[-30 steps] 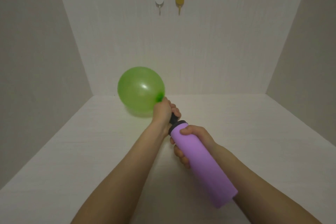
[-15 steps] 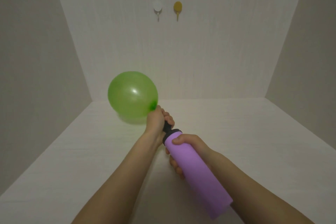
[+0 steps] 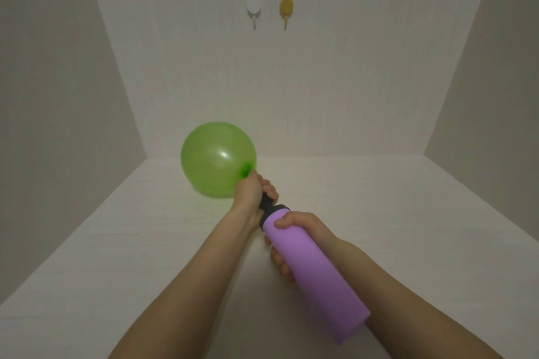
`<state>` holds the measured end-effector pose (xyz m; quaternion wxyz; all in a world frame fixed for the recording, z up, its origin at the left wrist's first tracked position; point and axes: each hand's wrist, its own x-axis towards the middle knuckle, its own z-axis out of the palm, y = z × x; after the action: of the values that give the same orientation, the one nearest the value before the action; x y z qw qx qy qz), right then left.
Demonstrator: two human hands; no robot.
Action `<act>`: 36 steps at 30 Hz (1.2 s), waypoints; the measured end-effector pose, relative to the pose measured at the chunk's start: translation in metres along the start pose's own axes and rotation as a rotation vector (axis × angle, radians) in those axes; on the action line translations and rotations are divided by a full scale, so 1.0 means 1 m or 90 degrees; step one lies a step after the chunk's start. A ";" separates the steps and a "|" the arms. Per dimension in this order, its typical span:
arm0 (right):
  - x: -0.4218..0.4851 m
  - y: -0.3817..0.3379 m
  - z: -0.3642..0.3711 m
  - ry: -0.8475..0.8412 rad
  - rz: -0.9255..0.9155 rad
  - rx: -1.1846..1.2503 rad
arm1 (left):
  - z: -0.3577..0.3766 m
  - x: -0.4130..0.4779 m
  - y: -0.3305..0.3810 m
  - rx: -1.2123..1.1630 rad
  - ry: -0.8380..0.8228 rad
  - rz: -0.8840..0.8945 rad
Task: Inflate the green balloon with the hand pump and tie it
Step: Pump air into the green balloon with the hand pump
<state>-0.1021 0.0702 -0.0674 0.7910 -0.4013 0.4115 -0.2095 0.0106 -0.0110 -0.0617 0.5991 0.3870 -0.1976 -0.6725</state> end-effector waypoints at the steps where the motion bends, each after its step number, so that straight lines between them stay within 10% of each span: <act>1: 0.000 0.000 -0.001 0.003 -0.002 0.003 | 0.000 0.000 0.002 0.001 0.000 -0.003; 36: -0.016 0.009 -0.006 -0.016 0.029 -0.018 | -0.008 0.018 0.028 -0.025 0.039 -0.013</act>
<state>-0.1161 0.0835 -0.0683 0.7949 -0.4054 0.4138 -0.1803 0.0356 -0.0328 -0.0511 0.6055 0.3974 -0.1616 -0.6703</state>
